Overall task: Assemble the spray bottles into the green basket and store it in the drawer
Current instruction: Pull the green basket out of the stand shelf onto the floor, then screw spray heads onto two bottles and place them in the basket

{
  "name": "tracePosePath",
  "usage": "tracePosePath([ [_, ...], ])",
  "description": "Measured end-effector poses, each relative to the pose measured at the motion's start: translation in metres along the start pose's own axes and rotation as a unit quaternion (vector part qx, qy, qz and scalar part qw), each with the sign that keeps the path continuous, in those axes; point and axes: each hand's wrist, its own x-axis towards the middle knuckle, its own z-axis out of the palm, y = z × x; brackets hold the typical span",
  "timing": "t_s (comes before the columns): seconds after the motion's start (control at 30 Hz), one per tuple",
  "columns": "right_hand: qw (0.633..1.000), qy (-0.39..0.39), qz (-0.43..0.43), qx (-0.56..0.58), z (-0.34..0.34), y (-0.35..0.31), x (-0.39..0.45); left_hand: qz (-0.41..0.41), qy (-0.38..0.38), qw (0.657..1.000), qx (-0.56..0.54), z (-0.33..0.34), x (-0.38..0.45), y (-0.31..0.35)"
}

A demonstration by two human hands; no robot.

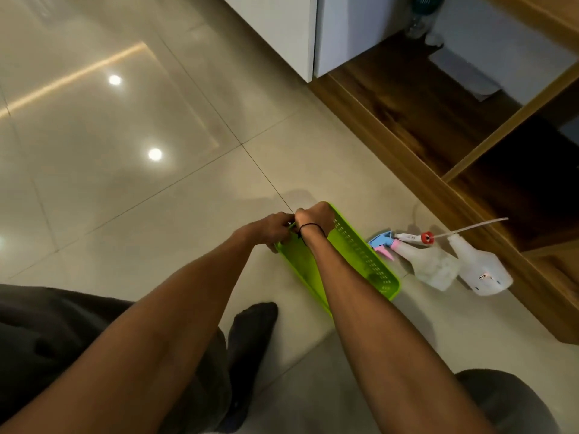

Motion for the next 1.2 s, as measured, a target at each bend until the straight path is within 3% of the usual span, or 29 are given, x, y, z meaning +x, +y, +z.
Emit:
tracePosePath([
  [0.33, 1.0, -0.003, 0.006, 0.017, 0.032, -0.027, 0.021, 0.029, 0.089, 0.994, 0.054, -0.02, 0.027, -0.023],
  [0.5, 0.992, -0.027, 0.026, 0.121, 0.036, -0.03, 0.038, 0.04, 0.151, 0.987, 0.046, -0.024, 0.029, -0.037],
  [0.67, 0.981, -0.032, 0.028, 0.187, 0.03, -0.025, 0.043, 0.018, 0.161, 0.985, 0.067, -0.022, 0.028, -0.032],
  [0.8, 0.986, -0.021, 0.0, 0.163, 0.014, -0.015, 0.042, 0.038, 0.212, 0.968, 0.128, -0.022, 0.022, -0.016],
  [0.97, 0.994, 0.004, -0.098, 0.054, -0.016, 0.003, 0.043, 0.127, 0.365, 0.887, 0.253, -0.011, 0.017, 0.011],
  [1.2, 0.974, 0.087, -0.203, -0.049, -0.093, 0.048, 0.04, 0.226, 0.322, 0.876, 0.278, 0.05, 0.026, 0.063],
])
